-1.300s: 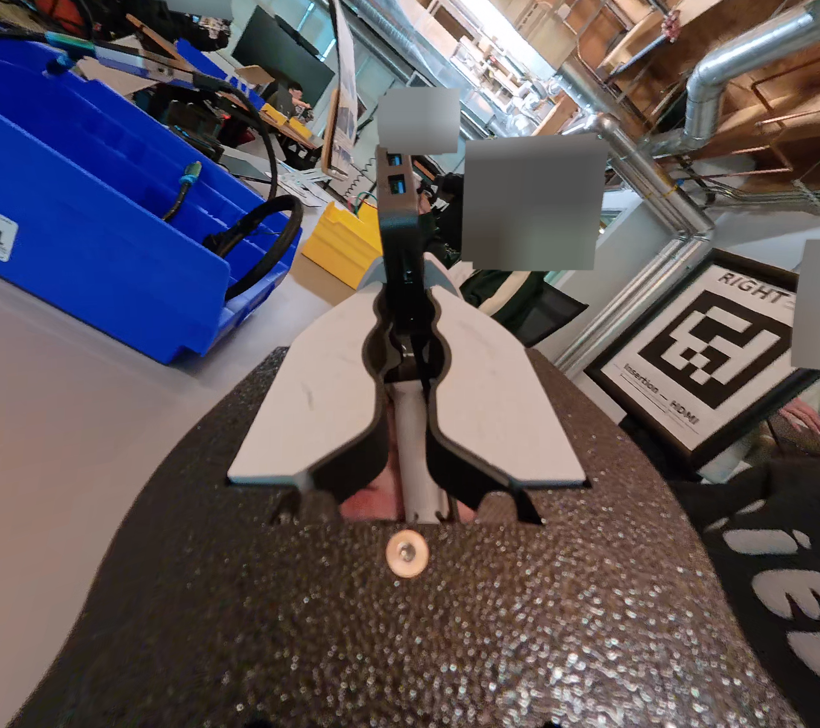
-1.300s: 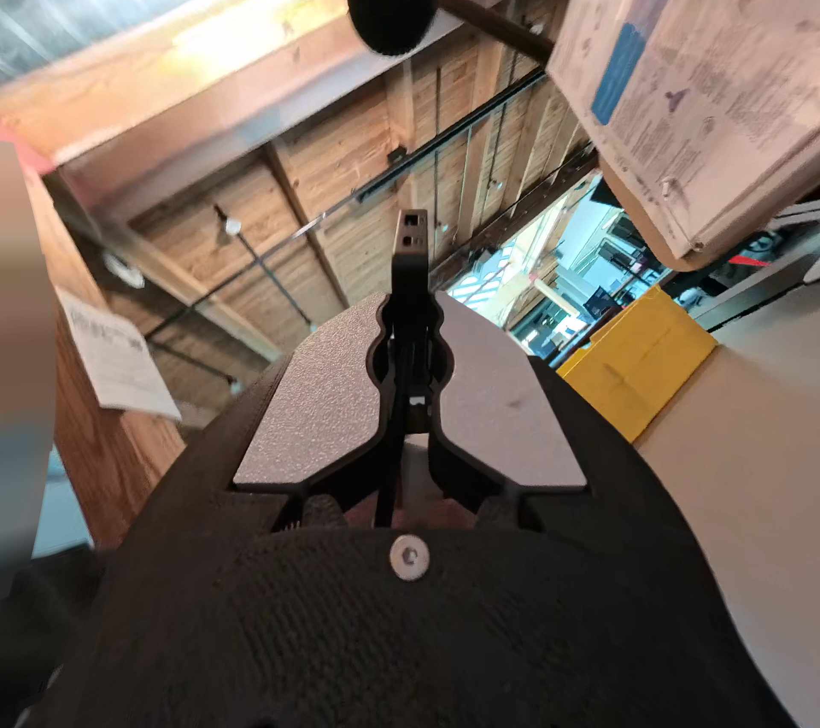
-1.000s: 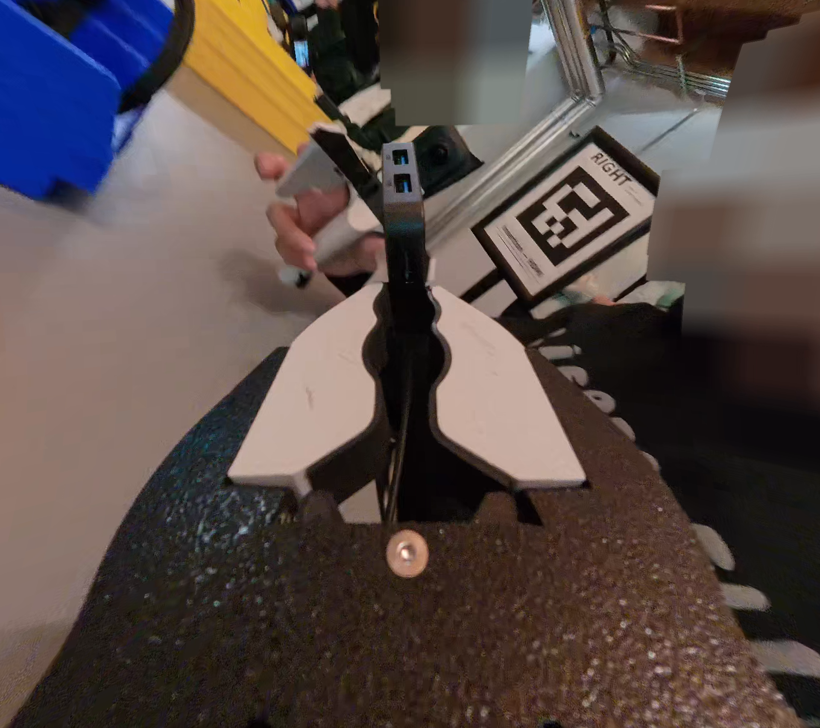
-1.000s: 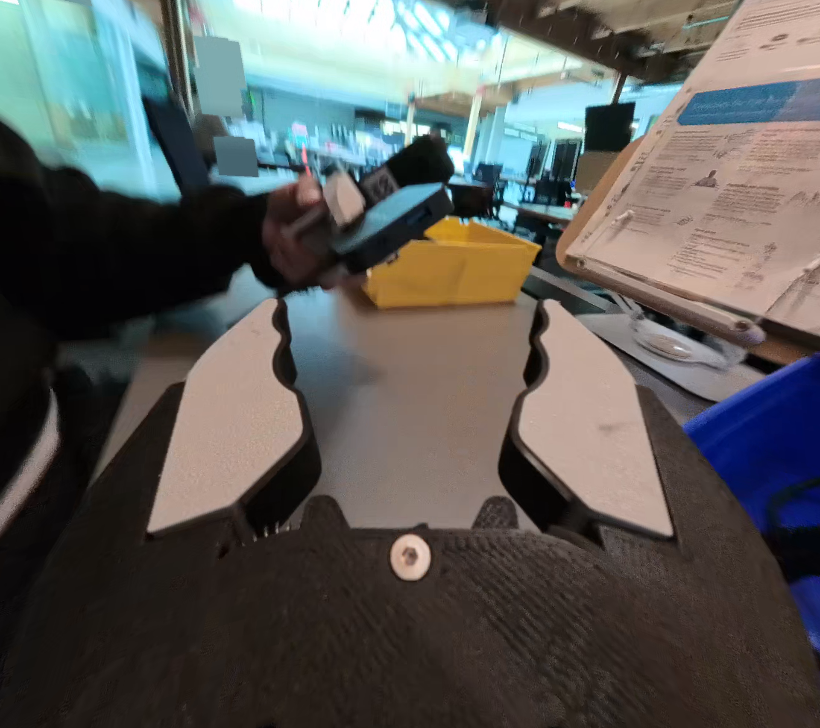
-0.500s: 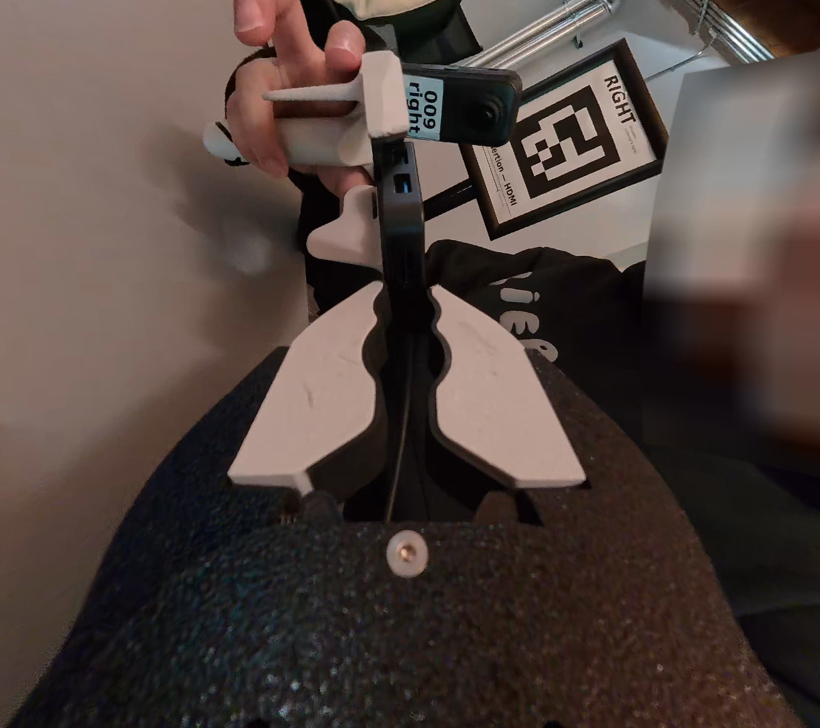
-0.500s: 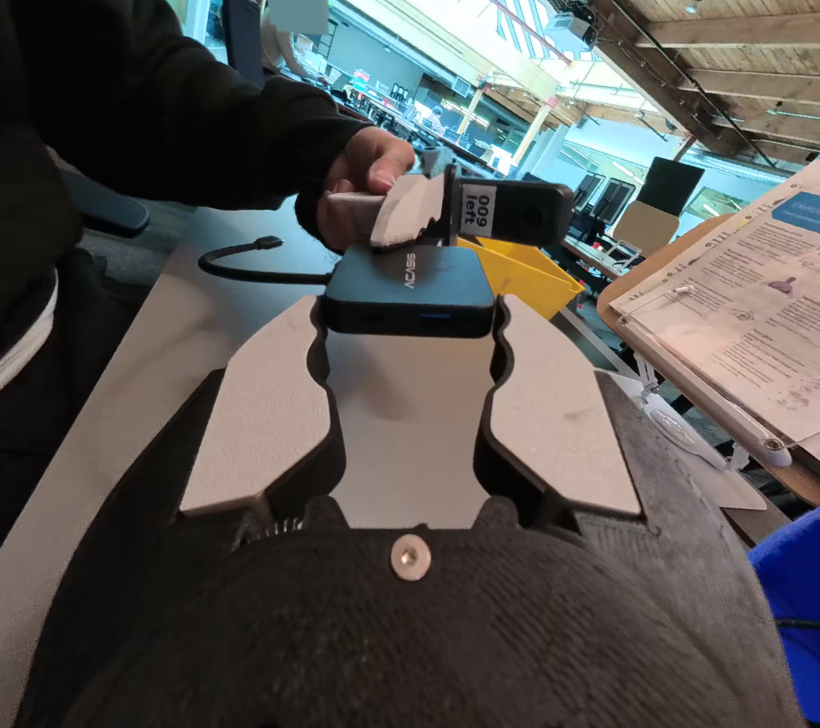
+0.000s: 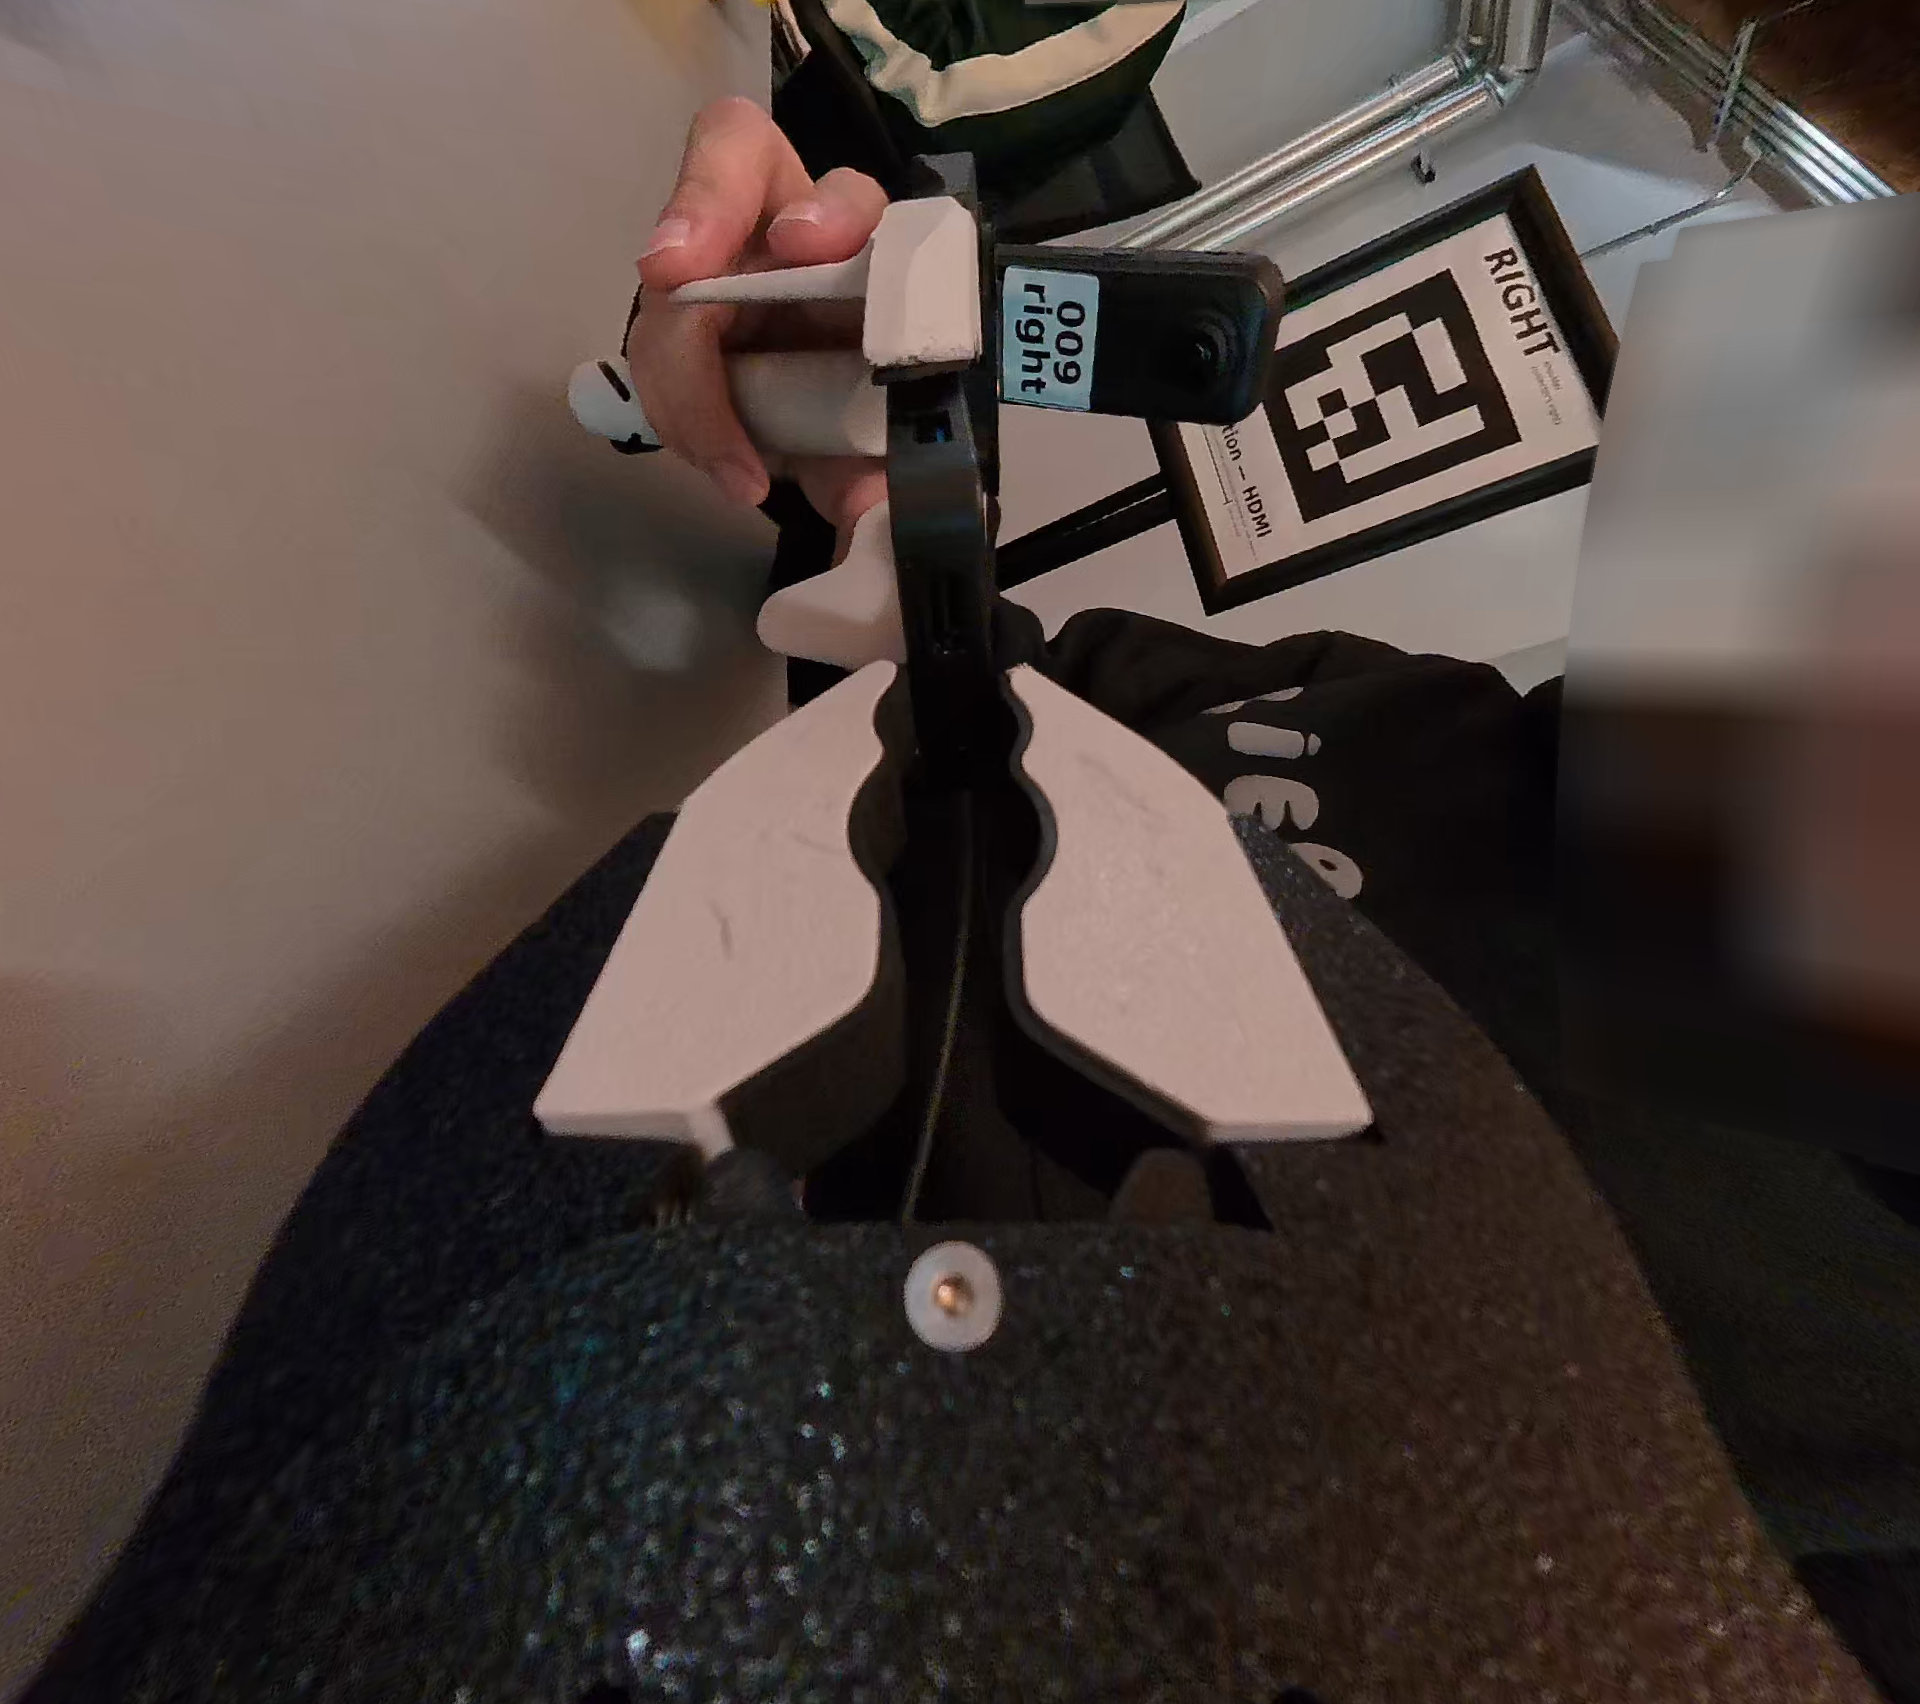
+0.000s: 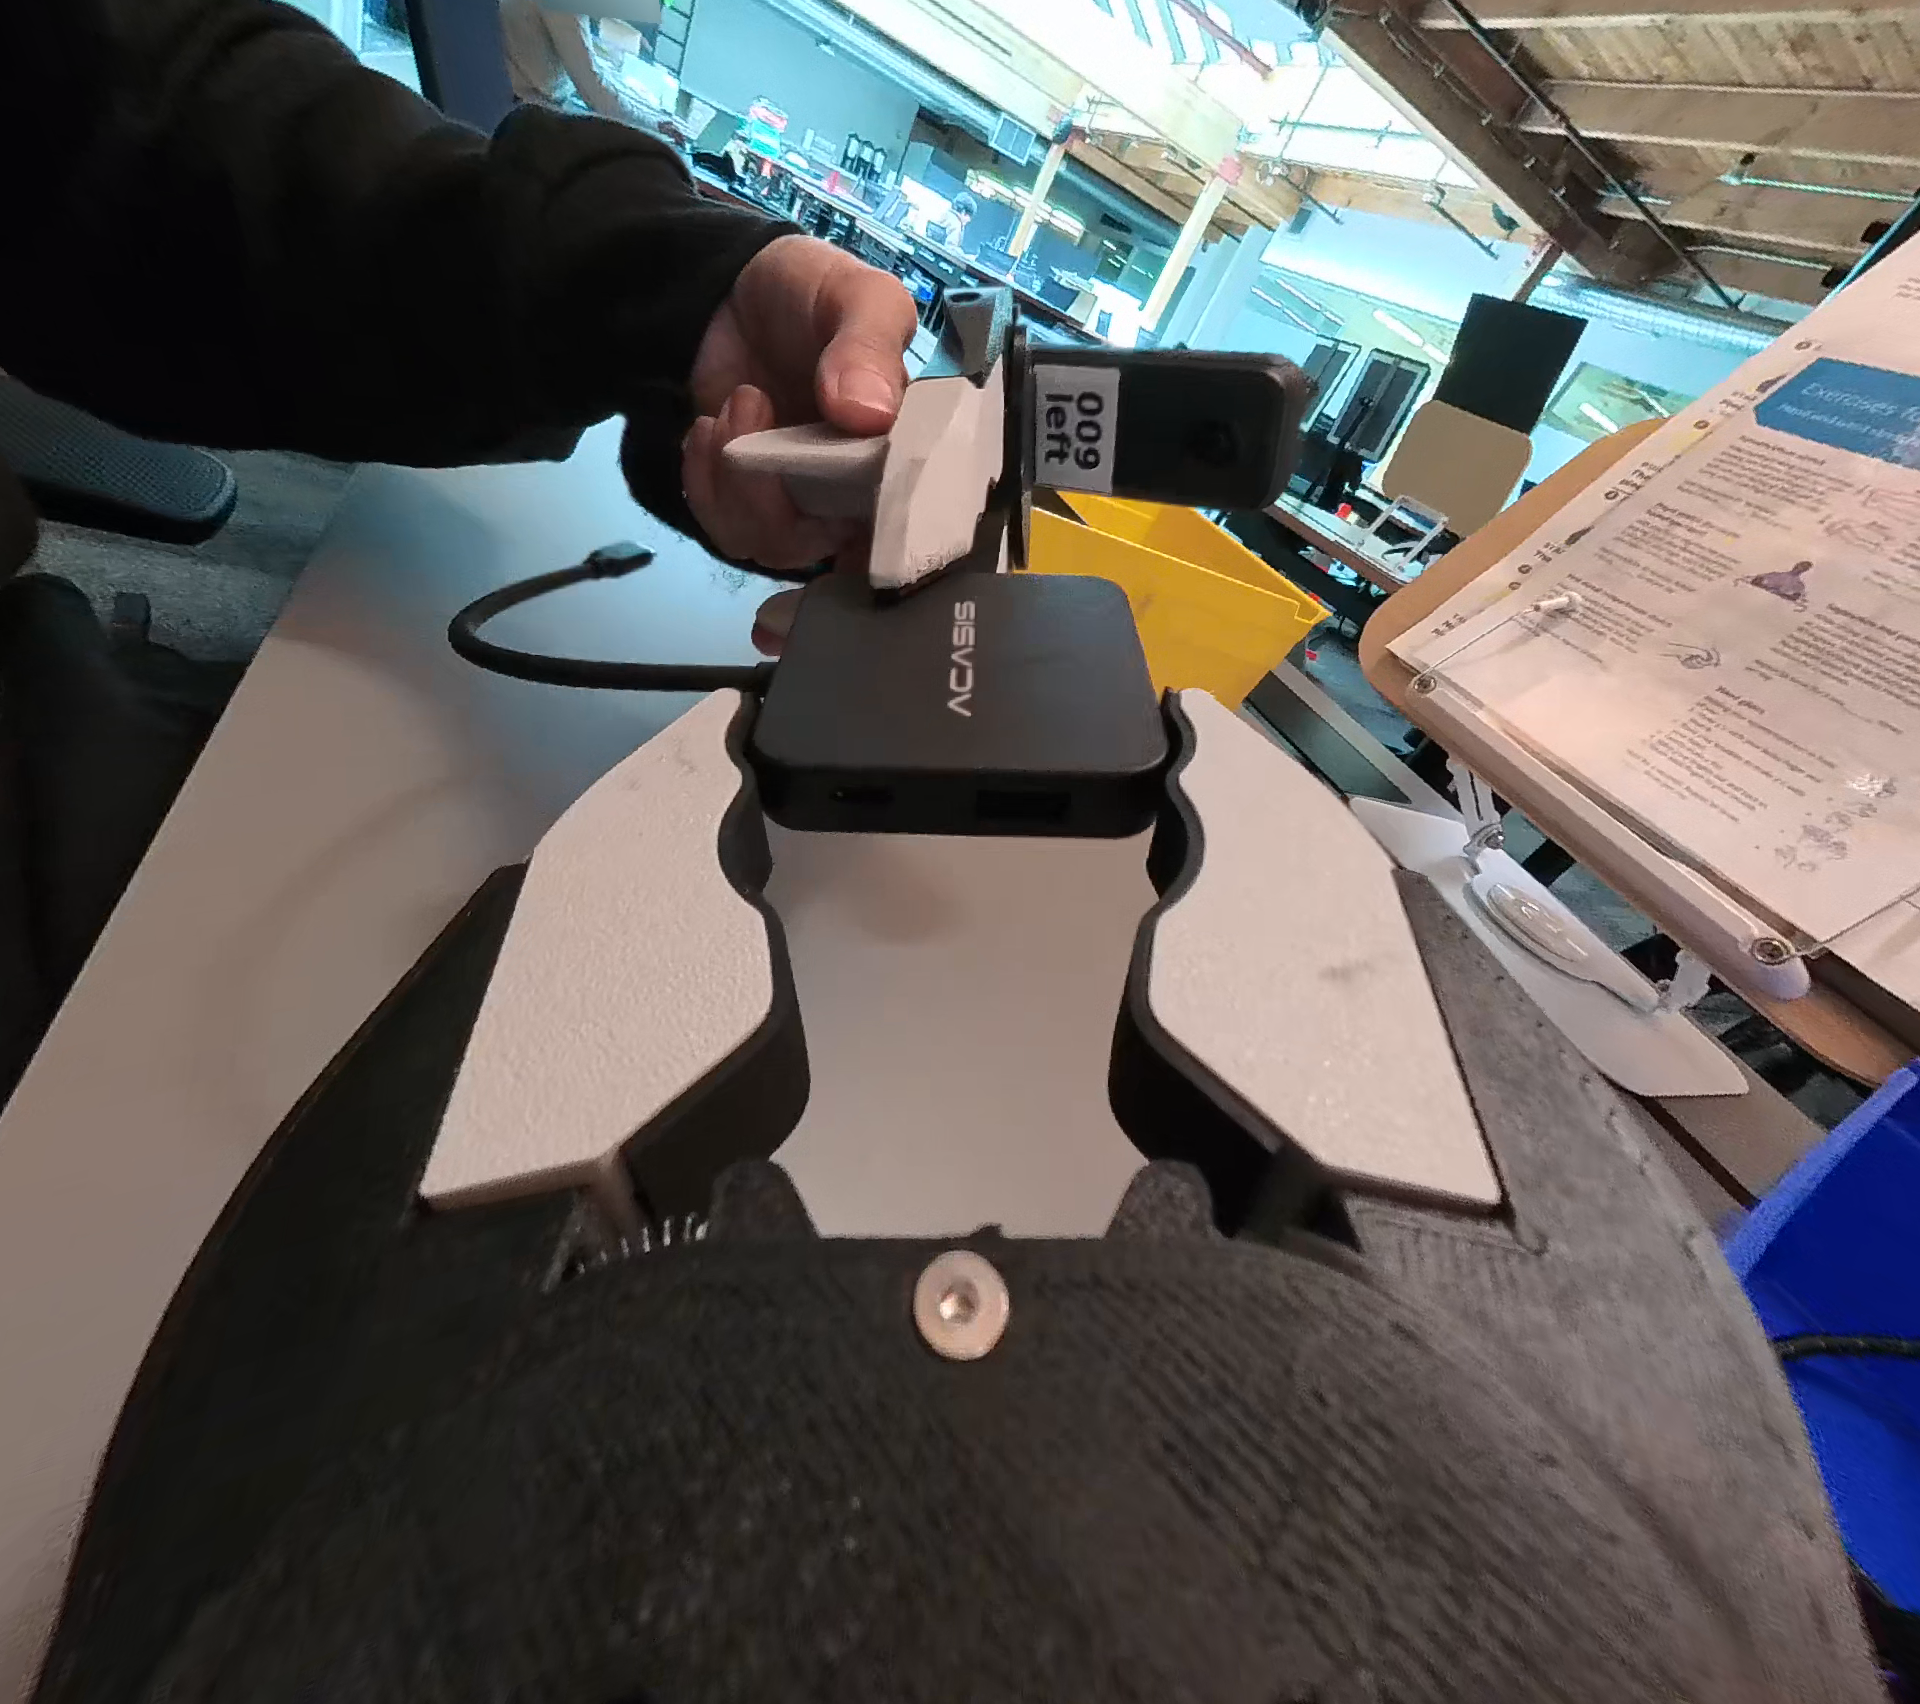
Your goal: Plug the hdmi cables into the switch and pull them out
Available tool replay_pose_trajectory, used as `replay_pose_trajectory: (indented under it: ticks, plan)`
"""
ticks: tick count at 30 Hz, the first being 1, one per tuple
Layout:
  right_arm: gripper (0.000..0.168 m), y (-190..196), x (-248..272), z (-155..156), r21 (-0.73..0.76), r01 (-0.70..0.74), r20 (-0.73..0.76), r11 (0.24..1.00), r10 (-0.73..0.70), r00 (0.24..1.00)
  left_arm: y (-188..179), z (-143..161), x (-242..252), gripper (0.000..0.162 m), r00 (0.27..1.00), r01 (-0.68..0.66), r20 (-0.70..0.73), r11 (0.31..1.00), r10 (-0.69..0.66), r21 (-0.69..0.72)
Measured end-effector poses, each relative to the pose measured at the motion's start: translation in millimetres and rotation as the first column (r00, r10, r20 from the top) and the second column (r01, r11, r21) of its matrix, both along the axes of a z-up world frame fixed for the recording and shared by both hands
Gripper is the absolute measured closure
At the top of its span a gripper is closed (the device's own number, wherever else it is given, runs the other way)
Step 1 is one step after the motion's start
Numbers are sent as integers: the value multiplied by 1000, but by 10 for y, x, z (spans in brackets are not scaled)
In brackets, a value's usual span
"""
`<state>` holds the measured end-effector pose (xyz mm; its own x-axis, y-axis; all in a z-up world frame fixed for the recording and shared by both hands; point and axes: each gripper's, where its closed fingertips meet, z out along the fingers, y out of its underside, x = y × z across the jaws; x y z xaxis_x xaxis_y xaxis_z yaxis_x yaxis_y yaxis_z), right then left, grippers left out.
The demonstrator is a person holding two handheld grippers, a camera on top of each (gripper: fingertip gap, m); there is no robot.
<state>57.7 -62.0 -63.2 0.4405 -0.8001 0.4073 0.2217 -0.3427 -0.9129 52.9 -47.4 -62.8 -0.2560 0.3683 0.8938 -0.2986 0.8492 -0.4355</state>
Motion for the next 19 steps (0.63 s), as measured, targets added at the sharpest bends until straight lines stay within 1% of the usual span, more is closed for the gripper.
replay_pose_trajectory:
  ticks: [3, 6, 8, 10, 11, 12, 13, 14, 15, 16, 17, 18, 19]
  plan:
    - [96, -2, 22, 5, 9, 20, -8, 1000, -20, 1000, -9, 19, 11, 148, 1000, -10, -7, 1000, 10, 2]
    - [96, -37, 97, -42, 42, 66, -84, 997, -63, 994, -44, 24, 73, 147, 999, -35, 18, 999, 36, -23]
    - [95, -52, 122, -54, 65, 78, -107, 995, -71, 992, -82, -8, 135, 145, 993, -73, 89, 995, 80, -74]
    - [95, -96, 116, -37, 122, 77, -110, 990, -63, 992, -122, 39, 234, 142, 969, -125, 191, 979, 155, -164]
    - [95, -142, 105, -16, 167, 78, -103, 983, -61, 993, -136, 164, 326, 138, 951, -162, 221, 957, 216, -240]
    - [95, -196, 93, 0, 218, 79, -100, 973, -58, 993, -136, 343, 460, 137, 925, -207, 238, 919, 296, -335]
    - [95, -261, 80, 28, 270, 84, -84, 959, -63, 994, -118, 517, 647, 137, 883, -256, 263, 868, 389, -425]
    - [95, -304, 59, 53, 329, 68, -74, 942, -46, 996, -76, 635, 890, 137, 814, -294, 318, 817, 486, -496]
    - [95, -343, 44, 70, 387, 50, -67, 921, -26, 997, -8, 679, 1182, 137, 711, -315, 405, 776, 574, -547]
    - [95, -391, 38, 78, 431, 45, -53, 901, -25, 998, 94, 656, 1505, 135, 578, -324, 511, 753, 637, -573]
    - [95, -424, 33, 69, 456, 41, -45, 889, -23, 999, 234, 579, 1826, 131, 431, -321, 620, 754, 656, -573]
    - [95, -436, 34, 47, 467, 38, -48, 883, -18, 999, 412, 450, 2114, 129, 288, -307, 730, 782, 620, -542]
    - [95, -440, 40, 29, 467, 42, -53, 883, -20, 998, 622, 269, 2351, 125, 166, -291, 831, 832, 530, -472]
